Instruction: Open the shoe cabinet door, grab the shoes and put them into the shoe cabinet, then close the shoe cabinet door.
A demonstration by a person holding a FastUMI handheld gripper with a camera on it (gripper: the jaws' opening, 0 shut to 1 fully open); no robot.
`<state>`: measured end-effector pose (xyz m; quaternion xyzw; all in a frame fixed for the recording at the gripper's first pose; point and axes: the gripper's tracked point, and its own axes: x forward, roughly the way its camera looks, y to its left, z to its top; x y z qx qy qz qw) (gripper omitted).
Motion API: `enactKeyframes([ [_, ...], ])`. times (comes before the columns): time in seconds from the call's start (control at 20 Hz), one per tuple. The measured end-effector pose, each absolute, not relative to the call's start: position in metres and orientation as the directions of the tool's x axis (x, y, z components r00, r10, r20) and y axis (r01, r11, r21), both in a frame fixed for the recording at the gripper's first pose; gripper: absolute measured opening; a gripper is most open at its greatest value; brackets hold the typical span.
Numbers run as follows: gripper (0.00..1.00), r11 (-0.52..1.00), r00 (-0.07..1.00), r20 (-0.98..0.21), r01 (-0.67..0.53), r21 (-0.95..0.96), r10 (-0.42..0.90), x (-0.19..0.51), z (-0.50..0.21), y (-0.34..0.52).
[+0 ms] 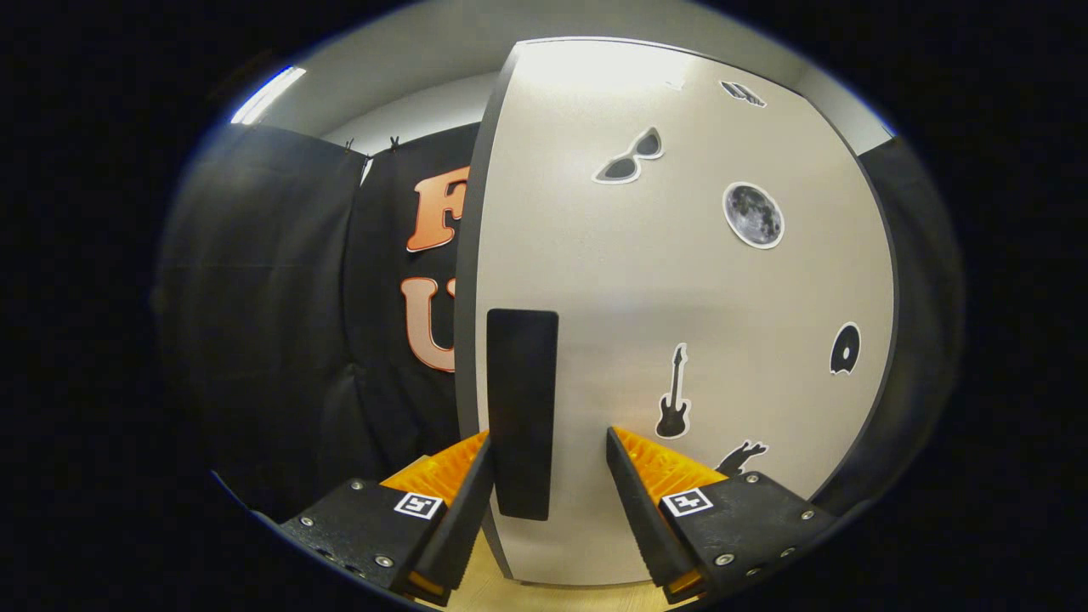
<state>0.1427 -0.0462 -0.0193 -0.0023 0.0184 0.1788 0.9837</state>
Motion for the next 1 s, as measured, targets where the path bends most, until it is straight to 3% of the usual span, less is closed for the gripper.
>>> enactKeyframes([
  [0.5,0.79,0.943,0.943,-0.032,-0.330,0.042,0.332,0.128,-0.015,-0.055],
  [1.0,0.80,0.987,0.987,-0.033,-0.159,0.022,0.159,0.007,-0.006,-0.144],
])
